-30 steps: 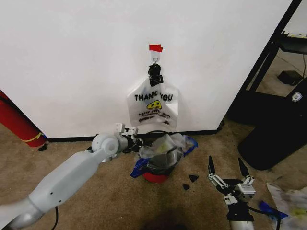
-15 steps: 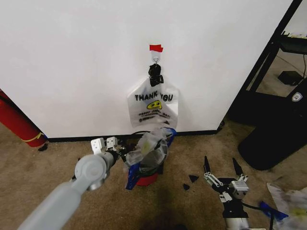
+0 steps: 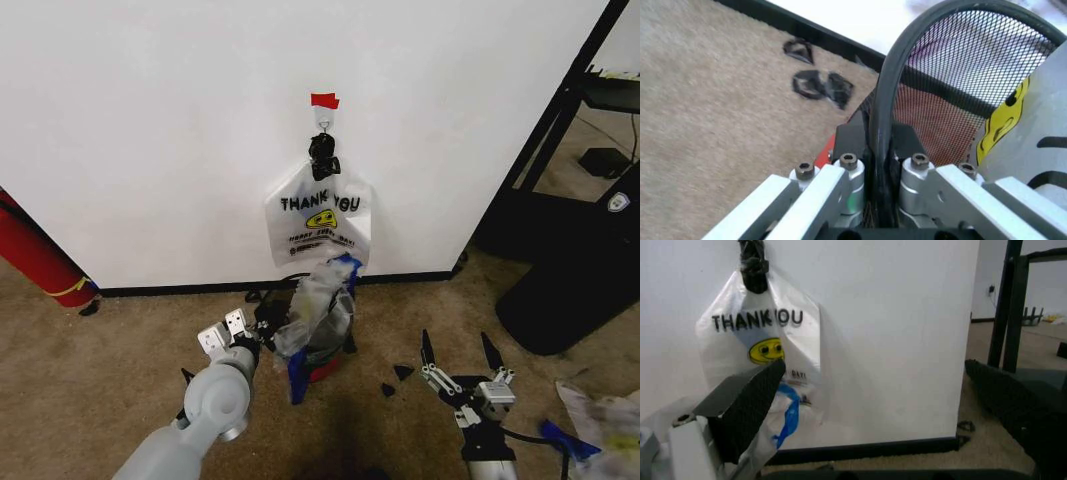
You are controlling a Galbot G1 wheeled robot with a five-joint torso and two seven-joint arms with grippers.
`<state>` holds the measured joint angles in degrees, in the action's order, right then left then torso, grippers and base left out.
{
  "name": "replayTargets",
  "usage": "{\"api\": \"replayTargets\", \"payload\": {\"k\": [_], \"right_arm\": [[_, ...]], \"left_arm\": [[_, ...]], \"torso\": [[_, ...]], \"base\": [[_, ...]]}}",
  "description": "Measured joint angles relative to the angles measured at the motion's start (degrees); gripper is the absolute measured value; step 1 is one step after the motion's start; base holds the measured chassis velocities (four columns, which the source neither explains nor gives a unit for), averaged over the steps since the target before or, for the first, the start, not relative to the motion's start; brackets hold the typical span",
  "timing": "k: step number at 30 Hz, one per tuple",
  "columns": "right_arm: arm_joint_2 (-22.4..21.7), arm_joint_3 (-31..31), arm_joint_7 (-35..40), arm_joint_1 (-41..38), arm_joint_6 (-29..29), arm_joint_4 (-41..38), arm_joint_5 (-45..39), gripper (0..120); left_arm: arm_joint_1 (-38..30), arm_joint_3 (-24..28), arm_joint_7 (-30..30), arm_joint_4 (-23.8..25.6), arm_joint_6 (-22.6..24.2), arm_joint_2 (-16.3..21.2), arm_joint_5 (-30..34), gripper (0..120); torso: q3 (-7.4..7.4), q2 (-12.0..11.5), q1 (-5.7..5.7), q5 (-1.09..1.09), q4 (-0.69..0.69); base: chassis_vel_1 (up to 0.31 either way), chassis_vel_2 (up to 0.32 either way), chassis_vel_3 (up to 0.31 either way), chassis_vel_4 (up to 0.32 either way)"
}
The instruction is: Pick up the garbage bag from the wall and place it over the trash bin.
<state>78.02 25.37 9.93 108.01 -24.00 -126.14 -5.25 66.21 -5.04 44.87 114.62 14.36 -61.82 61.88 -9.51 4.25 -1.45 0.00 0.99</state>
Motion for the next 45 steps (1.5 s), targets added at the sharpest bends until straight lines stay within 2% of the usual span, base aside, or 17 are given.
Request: {"api": "replayTargets", "payload": {"k": [5, 9, 12, 17, 19, 26, 27, 32, 36, 38, 42, 44, 45], "right_arm": [[0.02, -0.19, 0.02, -0.13, 0.0, 0.0, 0.03, 100], [0.15, -0.79, 0.16, -0.27, 0.04, 0.0, 0.62, 100], [0.21, -0.9, 0.19, -0.27, 0.1, 0.0, 0.83, 100], [0.03, -0.95, 0.36, -0.56, 0.48, 0.1, 0.85, 100], [0.03, -1.01, 0.38, -0.63, 0.61, 0.16, 0.86, 100], [-0.58, -1.13, 1.55, -1.23, 3.51, 0.21, 0.93, 100], [-0.58, -1.13, 1.55, -1.23, 3.51, 0.21, 0.93, 100], [-2.18, -1.39, 3.83, -1.91, 9.57, 0.07, 0.4, 100], [-3.5, -2.02, 4.59, -2.84, 13.3, 0.51, -0.47, 100], [-5.01, -3.62, 4.6, -4.14, 15.9, 1.79, -2.6, 100], [-6.41, -5.79, 4.62, -6.5, 19.49, 2.79, -4.15, 100], [-7.15, -6.94, 5.2, -9.42, 23.36, 2.97, -6.5, 100], [-7.8, -7.73, 5.3, -11.28, 25.01, 3.26, -7.86, 100]], "left_arm": [[0.3, 0.17, 0.68, 0.1, 0.83, 0.36, -0.14, 1], [0.3, 0.22, 2.3, -0.34, 1.88, -1.02, 1.42, 1], [0.27, 0.15, 2.41, -0.42, 2.02, -1.39, 1.82, 5], [0.21, -0.13, 2.43, -0.16, 2.81, -1.04, 2.31, 27], [0.26, -0.22, 2.43, 0.04, 2.96, -1.02, 2.32, 30], [0.52, -0.64, 2.31, 3.26, 3.84, 0.27, 1.17, 58], [0.52, -0.64, 2.31, 3.26, 3.84, 0.27, 1.17, 58], [1.0, -2.37, 0.17, 6.72, 3.89, 3.48, -3.95, 81], [2.14, -2.96, -1.71, 8.43, 3.28, 5.17, -8.61, 90], [3.22, -2.84, -3.4, 10.57, 3.06, 6.42, -12.15, 98], [2.95, -1.39, -6.26, 12.46, 2.96, 7.64, -15.38, 100], [0.61, 0.31, -10.11, 12.71, 2.85, 8.7, -16.86, 100], [0.53, 0.31, -11.08, 12.95, 2.73, 8.99, -17.34, 100]], "torso": [[0.0, 0.0, 0.0, 0.01, -0.01], [0.0, 0.0, -0.01, 0.0, 0.0], [0.0, 0.0, -0.01, 0.0, 0.0], [0.0, 0.0, -0.01, 0.0, -0.01], [0.0, 0.0, -0.01, 0.01, -0.01], [0.0, 0.0, -0.01, 0.0, 0.0], [0.0, 0.0, -0.01, 0.0, 0.0], [0.0, -0.01, -0.01, 0.0, 0.0], [0.0, -0.01, -0.01, 0.0, -0.03], [0.0, -0.01, -0.01, -0.01, 0.02], [0.0, -0.01, 0.0, 0.02, -0.05], [0.0, -0.01, -0.01, -0.02, 0.1], [-0.01, -0.01, -0.01, -0.01, 0.08]], "base": [[0.0, 0.0, 0.0, 0.0], [0.0, 0.0, 0.0, 0.0], [0.0, 0.0, 0.0, 0.0], [0.0, 0.0, 0.0, 0.0], [0.0, 0.0, 0.0, 0.0], [0.0, 0.0, 0.0, 0.0], [0.0, 0.0, 0.0, 0.0], [0.0, 0.0, 0.0, 0.0], [0.0, 0.0, 0.0, 0.0], [0.0, 0.0, 0.0, 0.0], [0.0, 0.0, 0.0, 0.0], [0.0, 0.0, 0.0, 0.0], [0.0, 0.0, 0.0, 0.0]]}}
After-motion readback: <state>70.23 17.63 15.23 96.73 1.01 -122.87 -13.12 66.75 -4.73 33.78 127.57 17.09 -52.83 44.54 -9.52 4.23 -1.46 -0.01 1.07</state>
